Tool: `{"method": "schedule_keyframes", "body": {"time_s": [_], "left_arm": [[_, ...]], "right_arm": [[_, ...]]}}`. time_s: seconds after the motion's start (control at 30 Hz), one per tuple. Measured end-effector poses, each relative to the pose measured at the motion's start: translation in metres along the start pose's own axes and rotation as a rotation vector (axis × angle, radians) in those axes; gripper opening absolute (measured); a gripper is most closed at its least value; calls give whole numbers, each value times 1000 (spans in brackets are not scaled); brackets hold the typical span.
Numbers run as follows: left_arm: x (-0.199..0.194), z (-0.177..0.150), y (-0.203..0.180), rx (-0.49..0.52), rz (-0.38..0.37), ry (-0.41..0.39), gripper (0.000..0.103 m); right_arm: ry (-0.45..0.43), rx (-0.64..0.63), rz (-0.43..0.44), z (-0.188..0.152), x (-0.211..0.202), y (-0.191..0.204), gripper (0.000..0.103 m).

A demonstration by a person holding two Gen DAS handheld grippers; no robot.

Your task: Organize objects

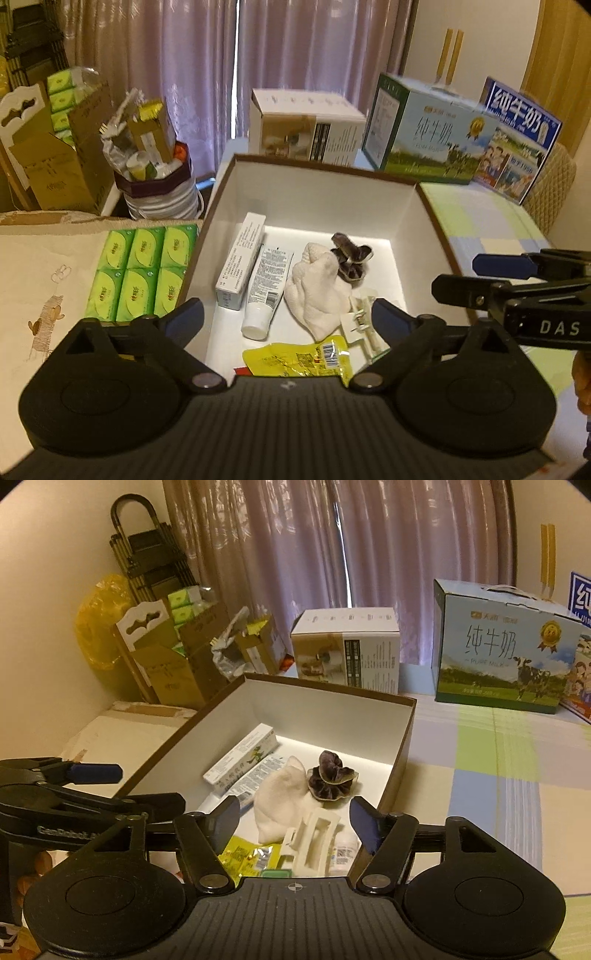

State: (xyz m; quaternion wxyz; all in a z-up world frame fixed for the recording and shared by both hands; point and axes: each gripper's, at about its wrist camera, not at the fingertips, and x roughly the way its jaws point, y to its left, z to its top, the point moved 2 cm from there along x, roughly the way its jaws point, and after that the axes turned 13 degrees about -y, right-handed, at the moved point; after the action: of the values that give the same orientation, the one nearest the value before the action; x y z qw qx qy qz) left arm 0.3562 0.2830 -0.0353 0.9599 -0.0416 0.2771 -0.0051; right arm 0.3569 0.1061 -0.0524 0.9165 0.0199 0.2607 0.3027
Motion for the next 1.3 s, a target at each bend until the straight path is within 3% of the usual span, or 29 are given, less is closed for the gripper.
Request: {"method": "schedule_keyframes", "body": {"time_s": [0.5,1.3], "left_arm": [[-78,-9,-28,-30,50,-92,102],[-146,-70,-130,-84,58,-26,102]], "right_arm": [[-31,10,20,-17,-69,-1,68],[19,21,23,-71,-193,-64,69]]}}
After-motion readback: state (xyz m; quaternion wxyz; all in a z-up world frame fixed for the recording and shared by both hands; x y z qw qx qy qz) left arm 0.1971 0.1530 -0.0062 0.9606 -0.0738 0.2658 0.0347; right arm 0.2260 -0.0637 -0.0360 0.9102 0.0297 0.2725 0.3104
